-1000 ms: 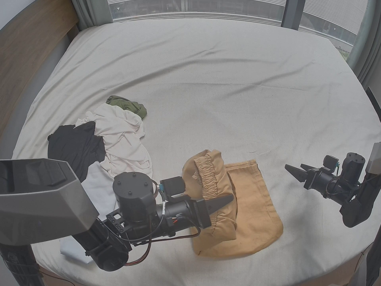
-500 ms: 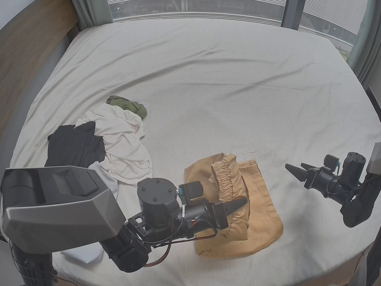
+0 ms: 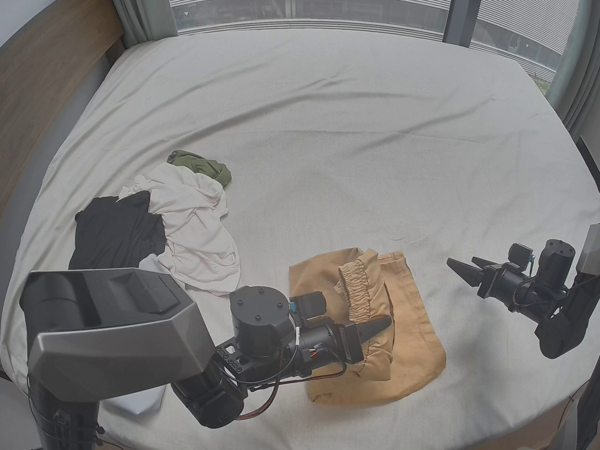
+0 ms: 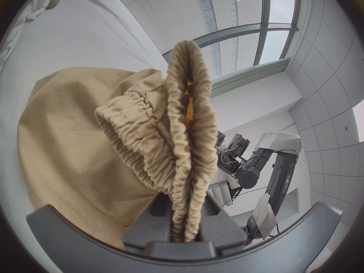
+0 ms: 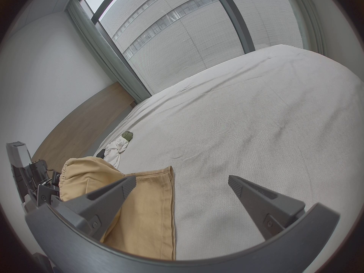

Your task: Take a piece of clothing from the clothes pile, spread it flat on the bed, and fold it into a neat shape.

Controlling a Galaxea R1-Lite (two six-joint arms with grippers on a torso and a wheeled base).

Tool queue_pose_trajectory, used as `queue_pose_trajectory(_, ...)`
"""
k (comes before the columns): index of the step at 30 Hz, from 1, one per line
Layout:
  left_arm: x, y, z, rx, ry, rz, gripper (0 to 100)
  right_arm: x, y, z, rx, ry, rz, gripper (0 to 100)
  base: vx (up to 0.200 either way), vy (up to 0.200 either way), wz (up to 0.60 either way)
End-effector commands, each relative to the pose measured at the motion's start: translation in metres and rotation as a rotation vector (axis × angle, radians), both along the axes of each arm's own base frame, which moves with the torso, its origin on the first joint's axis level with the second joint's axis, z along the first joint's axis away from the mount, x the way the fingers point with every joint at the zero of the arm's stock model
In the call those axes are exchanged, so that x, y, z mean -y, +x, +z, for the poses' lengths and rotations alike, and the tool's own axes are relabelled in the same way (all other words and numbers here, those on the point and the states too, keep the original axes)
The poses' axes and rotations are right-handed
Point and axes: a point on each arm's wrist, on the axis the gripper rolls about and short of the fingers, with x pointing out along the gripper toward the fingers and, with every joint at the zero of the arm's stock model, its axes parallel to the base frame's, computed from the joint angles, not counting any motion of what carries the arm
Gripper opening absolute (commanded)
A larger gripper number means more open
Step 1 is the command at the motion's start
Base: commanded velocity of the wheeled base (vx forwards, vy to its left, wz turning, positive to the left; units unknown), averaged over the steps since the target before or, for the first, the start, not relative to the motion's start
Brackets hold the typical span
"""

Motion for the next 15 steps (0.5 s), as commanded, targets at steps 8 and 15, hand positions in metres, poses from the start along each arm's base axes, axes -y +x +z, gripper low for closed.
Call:
queue_pose_trajectory(8, 0.0033, 0.0032, -0.0027, -0.002, -0.001, 0.0, 0, -0.0001, -0.0004, 0.0015, 0.005, 0.0, 0.001, 100, 0.0, 0.0, 0.0)
queue_pose_trajectory(15, 0.0067, 0.0, -0.0035, -0.02, -0.004, -0.01, 100, -0.0001, -0.0004, 0.0015, 0.005, 0.0, 0.001, 100, 0.0, 0.0, 0.0)
